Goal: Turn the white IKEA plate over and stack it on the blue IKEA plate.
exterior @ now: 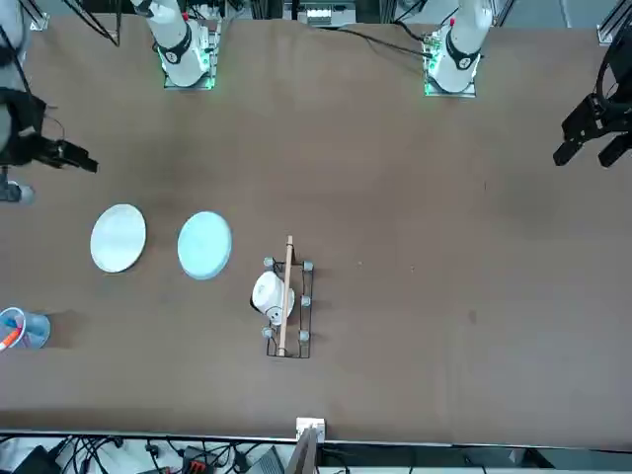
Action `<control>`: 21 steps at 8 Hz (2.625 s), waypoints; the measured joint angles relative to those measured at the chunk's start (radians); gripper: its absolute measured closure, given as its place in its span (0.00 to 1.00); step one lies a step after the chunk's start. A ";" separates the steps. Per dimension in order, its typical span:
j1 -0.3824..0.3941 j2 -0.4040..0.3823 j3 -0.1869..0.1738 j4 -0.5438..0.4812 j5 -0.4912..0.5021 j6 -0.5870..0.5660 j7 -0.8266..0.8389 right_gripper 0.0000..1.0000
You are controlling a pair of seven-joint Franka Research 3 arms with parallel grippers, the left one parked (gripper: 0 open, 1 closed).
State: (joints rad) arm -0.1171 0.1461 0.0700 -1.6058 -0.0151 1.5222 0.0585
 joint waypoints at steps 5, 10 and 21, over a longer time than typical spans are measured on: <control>-0.005 0.081 -0.010 -0.449 -0.181 0.628 0.000 0.00; -0.005 0.249 -0.011 -0.468 -0.245 0.748 0.004 0.01; -0.005 0.322 -0.015 -0.443 -0.273 0.743 0.015 0.94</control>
State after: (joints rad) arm -0.1223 0.4679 0.0551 -2.0492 -0.2880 2.2654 0.0739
